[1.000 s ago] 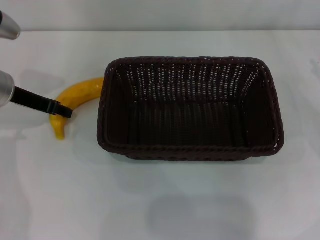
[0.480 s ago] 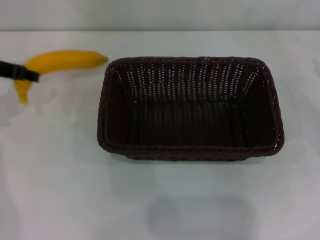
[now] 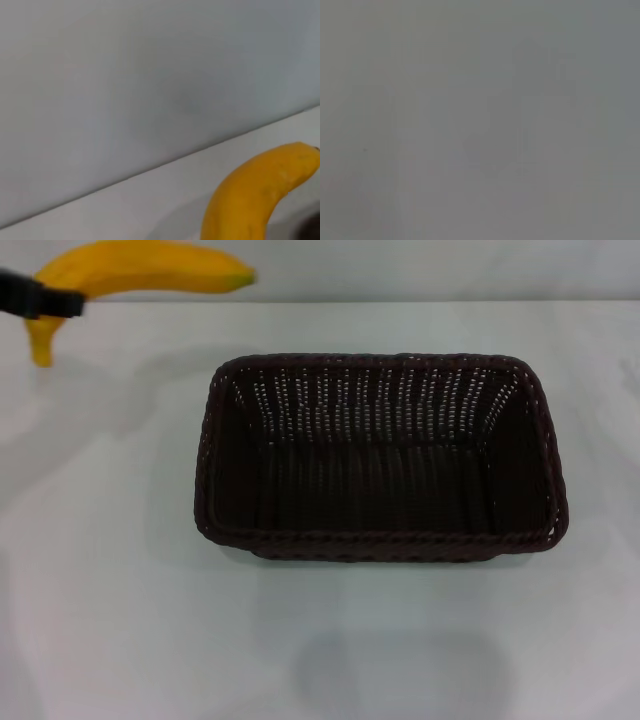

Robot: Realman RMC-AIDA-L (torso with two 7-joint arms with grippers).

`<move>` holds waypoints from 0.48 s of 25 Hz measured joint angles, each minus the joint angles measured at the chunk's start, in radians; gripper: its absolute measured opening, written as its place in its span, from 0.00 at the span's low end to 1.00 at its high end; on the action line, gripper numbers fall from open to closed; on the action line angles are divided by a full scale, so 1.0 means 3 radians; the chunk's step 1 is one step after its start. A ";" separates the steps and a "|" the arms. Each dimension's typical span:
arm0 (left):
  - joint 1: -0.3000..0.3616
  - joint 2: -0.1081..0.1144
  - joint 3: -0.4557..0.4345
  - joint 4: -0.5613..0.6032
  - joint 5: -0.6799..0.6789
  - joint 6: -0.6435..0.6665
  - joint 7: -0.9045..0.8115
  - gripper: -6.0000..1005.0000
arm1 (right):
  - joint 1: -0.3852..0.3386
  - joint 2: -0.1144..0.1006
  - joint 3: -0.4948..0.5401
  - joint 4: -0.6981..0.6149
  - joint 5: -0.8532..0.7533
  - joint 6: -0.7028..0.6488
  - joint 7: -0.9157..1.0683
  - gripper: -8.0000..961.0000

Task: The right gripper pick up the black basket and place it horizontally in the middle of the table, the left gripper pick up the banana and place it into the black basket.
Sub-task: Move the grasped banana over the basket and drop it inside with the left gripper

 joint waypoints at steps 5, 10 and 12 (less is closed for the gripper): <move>-0.0057 0.0004 0.0043 0.0147 -0.0606 -0.0493 0.0078 0.49 | -0.0022 0.0002 0.0013 0.0008 0.0000 0.0072 0.0002 0.91; -0.0163 0.0015 0.0078 -0.0034 -0.0879 -0.0783 0.0119 0.49 | -0.0029 0.0002 0.0019 0.0043 0.0001 0.0134 0.0001 0.91; -0.0237 0.0008 0.0126 -0.0172 -0.0909 -0.0859 0.0125 0.49 | -0.0033 0.0002 0.0019 0.0045 0.0002 0.0136 -0.0009 0.91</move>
